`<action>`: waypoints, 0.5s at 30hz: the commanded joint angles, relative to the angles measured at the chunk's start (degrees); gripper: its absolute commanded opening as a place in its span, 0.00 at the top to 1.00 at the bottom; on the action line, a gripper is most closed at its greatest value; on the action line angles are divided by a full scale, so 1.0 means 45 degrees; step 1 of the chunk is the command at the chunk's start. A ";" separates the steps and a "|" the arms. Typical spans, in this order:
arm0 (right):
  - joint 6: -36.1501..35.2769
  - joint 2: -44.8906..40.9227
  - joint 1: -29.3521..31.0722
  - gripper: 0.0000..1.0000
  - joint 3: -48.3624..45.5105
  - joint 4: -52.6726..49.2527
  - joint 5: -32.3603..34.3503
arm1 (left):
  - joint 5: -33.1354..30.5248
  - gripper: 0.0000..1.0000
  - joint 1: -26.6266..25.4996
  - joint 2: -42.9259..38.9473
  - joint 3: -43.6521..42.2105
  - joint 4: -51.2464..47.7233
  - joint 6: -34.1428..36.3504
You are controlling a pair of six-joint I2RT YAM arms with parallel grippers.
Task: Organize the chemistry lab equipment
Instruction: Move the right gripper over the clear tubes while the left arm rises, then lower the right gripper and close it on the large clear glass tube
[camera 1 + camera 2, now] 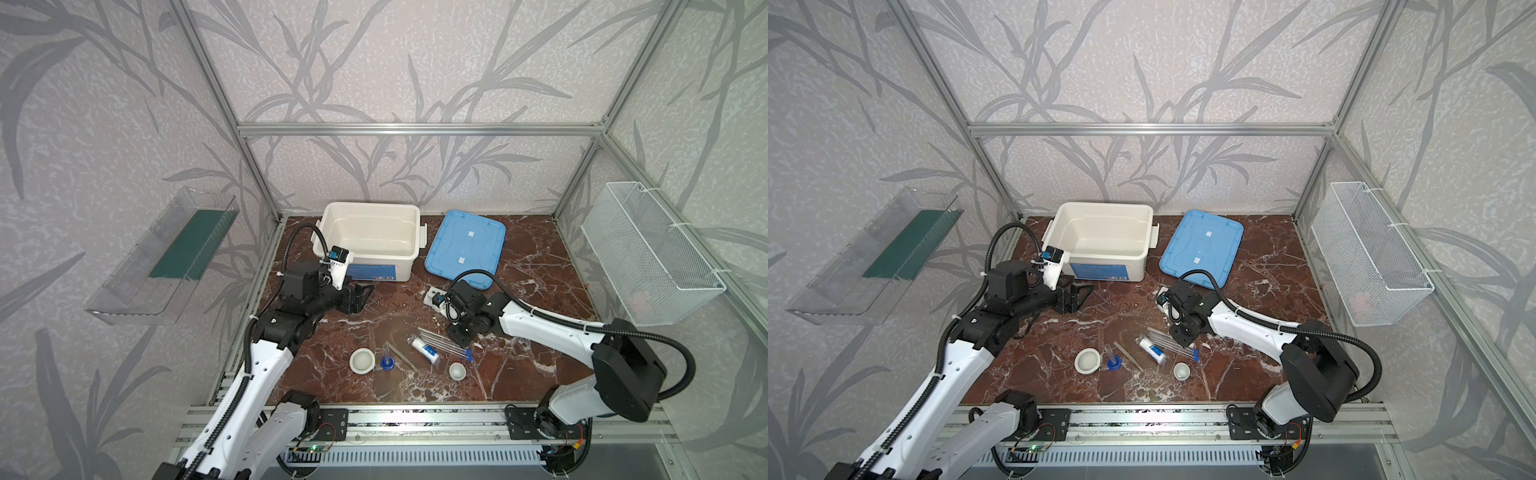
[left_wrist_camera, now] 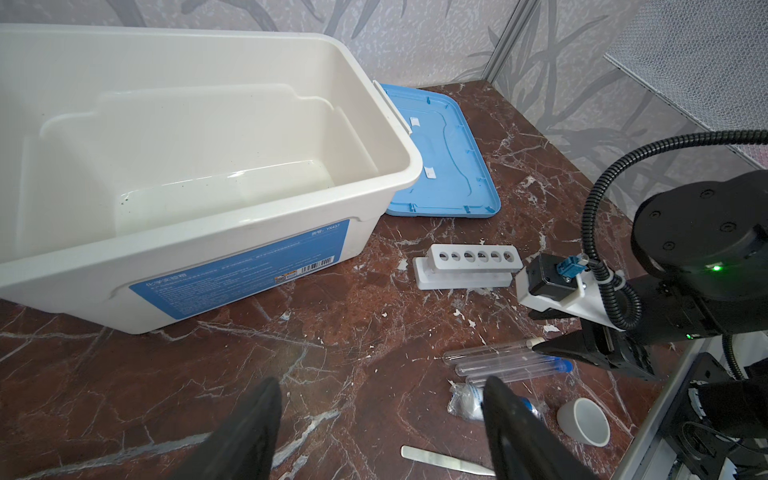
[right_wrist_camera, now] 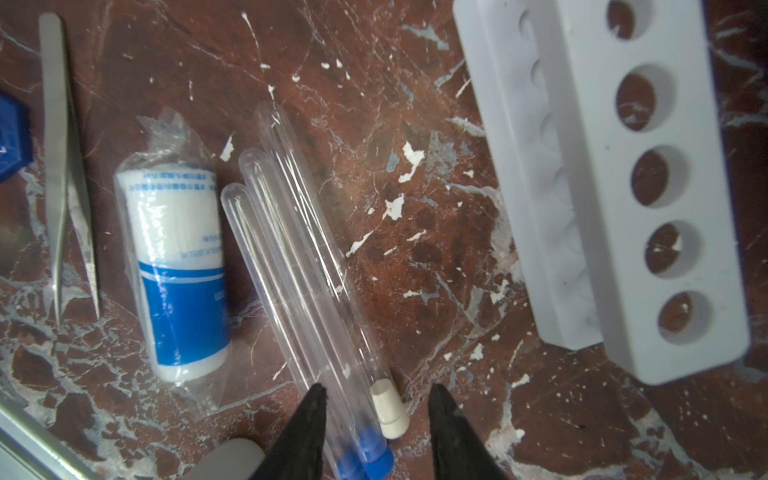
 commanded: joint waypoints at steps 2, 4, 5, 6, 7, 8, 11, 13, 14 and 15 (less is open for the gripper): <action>0.0268 0.0448 0.0073 0.59 0.0638 -0.0219 0.0074 | 0.0326 0.24 -0.0037 0.0043 -0.0112 -0.0109 0.0273; 0.0275 0.0752 0.0071 0.60 0.0838 -0.0391 0.0059 | 0.0342 0.24 -0.0037 0.0085 -0.0056 -0.0164 0.0283; 0.0324 0.0873 0.0073 0.60 0.0883 -0.0441 0.0057 | 0.0347 0.24 -0.0037 0.0095 -0.0036 -0.0172 0.0283; 0.0360 0.1047 0.0073 0.60 0.0968 -0.0601 0.0008 | 0.0345 0.24 -0.0037 0.0091 -0.0029 -0.0186 0.0283; 0.0375 0.1178 0.0092 0.61 0.1051 -0.0714 -0.0009 | 0.0342 0.24 -0.0037 0.0095 -0.0014 -0.0187 0.0283; 0.0417 0.1259 0.0093 0.61 0.1065 -0.0729 0.0051 | 0.0347 0.24 -0.0037 0.0080 -0.0014 -0.0187 0.0302; 0.0594 0.1429 0.0093 0.62 0.1153 -0.0833 0.0253 | 0.0327 0.24 -0.0042 0.0105 0.0004 -0.0187 0.0303; 0.0675 0.1543 0.0093 0.62 0.1211 -0.0905 0.0215 | 0.0334 0.24 -0.0037 0.0129 0.0053 -0.0259 0.0370; 0.0718 0.1596 0.0093 0.62 0.1221 -0.0925 0.0200 | 0.0327 0.24 -0.0037 0.0165 0.0078 -0.0298 0.0409; 0.0765 0.1666 0.0093 0.63 0.1236 -0.0980 0.0186 | 0.0307 0.24 -0.0037 0.0184 0.0101 -0.0333 0.0452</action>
